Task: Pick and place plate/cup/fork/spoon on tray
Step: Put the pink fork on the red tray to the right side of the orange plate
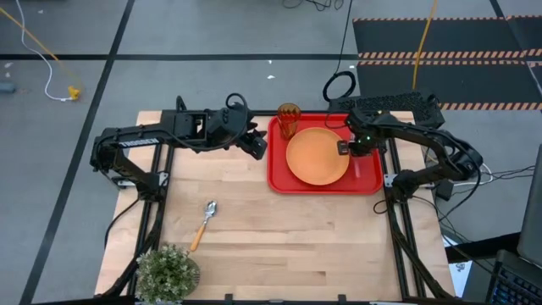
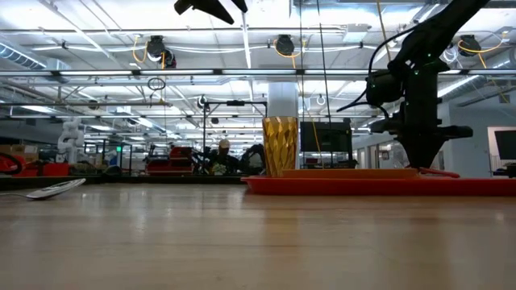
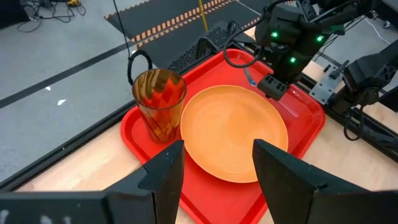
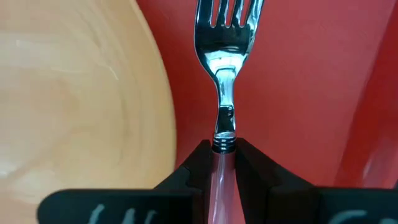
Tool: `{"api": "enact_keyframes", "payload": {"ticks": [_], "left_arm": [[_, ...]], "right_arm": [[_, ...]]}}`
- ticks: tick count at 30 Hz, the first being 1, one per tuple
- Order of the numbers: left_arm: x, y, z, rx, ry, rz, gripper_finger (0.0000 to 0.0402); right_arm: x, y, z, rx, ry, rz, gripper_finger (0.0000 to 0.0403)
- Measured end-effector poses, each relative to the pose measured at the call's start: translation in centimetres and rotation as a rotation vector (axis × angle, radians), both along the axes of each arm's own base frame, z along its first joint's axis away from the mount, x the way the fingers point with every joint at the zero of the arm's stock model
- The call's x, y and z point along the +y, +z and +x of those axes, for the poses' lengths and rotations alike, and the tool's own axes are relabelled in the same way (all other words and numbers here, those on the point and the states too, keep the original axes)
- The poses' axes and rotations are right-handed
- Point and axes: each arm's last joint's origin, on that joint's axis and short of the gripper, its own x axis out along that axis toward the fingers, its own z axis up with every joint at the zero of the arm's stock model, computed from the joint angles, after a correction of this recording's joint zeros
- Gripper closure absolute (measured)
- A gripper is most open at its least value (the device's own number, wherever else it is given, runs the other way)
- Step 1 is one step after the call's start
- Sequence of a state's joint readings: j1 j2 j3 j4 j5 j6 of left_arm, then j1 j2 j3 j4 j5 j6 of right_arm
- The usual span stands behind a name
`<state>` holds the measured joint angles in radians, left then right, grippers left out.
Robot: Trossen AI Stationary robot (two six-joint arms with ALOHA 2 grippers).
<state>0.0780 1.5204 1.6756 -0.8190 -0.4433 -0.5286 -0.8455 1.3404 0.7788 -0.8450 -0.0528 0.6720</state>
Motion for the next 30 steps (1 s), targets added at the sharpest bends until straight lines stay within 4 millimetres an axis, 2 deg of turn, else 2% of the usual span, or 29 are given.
{"api": "enact_keyframes", "payload": {"ticks": [15,30], "left_arm": [[0.03,0.0,-0.01,0.005,-0.002,0.009,0.0211],[0.09,0.01,-0.02,0.005,0.007,0.014,0.0211]], "right_arm": [[-0.3,-0.63,0.27,0.011,-0.001,0.012,0.0363],[-0.3,-0.63,0.27,0.011,-0.001,0.012,0.0316]]}}
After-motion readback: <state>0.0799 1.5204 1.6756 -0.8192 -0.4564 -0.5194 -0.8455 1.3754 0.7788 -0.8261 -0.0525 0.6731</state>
